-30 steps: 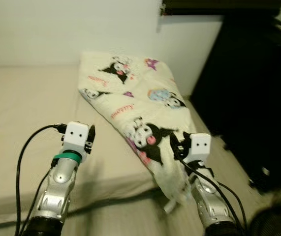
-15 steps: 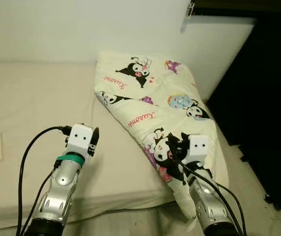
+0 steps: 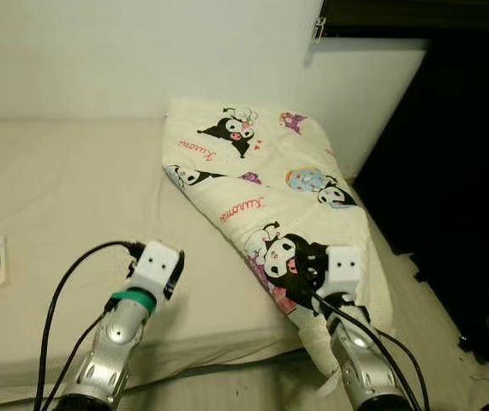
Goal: Clean up the room
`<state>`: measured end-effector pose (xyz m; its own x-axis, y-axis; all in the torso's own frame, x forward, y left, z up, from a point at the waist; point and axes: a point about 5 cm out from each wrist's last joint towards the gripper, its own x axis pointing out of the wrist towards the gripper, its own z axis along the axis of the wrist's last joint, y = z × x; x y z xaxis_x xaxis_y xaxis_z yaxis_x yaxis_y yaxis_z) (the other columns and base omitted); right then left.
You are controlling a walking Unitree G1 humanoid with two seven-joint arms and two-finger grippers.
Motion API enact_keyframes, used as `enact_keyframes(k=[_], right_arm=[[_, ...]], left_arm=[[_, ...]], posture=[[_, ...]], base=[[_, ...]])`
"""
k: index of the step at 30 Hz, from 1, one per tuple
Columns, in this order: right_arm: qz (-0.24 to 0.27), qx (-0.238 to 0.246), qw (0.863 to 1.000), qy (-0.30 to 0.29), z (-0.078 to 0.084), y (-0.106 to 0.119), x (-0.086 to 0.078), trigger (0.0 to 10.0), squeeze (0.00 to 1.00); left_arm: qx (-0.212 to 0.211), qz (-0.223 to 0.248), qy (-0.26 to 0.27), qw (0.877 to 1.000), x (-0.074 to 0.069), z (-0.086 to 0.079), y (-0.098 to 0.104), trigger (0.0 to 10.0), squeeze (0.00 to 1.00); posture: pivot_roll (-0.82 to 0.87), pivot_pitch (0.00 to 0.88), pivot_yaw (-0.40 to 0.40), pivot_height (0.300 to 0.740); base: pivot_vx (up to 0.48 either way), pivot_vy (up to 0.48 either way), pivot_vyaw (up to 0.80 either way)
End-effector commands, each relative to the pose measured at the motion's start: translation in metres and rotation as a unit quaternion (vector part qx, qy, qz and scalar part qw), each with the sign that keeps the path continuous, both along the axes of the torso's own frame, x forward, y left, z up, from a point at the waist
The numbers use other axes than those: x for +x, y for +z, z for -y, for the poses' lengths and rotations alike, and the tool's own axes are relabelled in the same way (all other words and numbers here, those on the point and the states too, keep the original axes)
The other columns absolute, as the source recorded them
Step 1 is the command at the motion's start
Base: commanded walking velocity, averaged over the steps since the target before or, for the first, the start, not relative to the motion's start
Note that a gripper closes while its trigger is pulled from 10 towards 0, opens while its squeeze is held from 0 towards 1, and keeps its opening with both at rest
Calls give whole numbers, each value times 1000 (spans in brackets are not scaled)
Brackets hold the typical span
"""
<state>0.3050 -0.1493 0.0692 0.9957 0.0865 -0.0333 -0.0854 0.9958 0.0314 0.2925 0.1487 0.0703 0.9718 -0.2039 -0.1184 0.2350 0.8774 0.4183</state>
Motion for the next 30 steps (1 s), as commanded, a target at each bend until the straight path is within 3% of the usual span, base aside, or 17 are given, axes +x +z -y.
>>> enact_keyframes(k=[1,12,30], right_arm=[[-11,-2,1000,-2,2,-6,-4,10000,0],[-20,9,1000,-4,0,-10,-4,10000,0],[-17,12,1000,-6,3,-6,0,10000,0]], left_arm=[[22,-27,-58,998,-15,11,-15,10000,0],[-26,10,-43,999,-15,12,-2,10000,0],[-26,45,-19,998,-11,-4,16,10000,0]], posture=[[41,43,27,700],[43,66,32,670],[63,123,27,600]], base=[[0,0,0],[0,0,0],[0,0,0]])
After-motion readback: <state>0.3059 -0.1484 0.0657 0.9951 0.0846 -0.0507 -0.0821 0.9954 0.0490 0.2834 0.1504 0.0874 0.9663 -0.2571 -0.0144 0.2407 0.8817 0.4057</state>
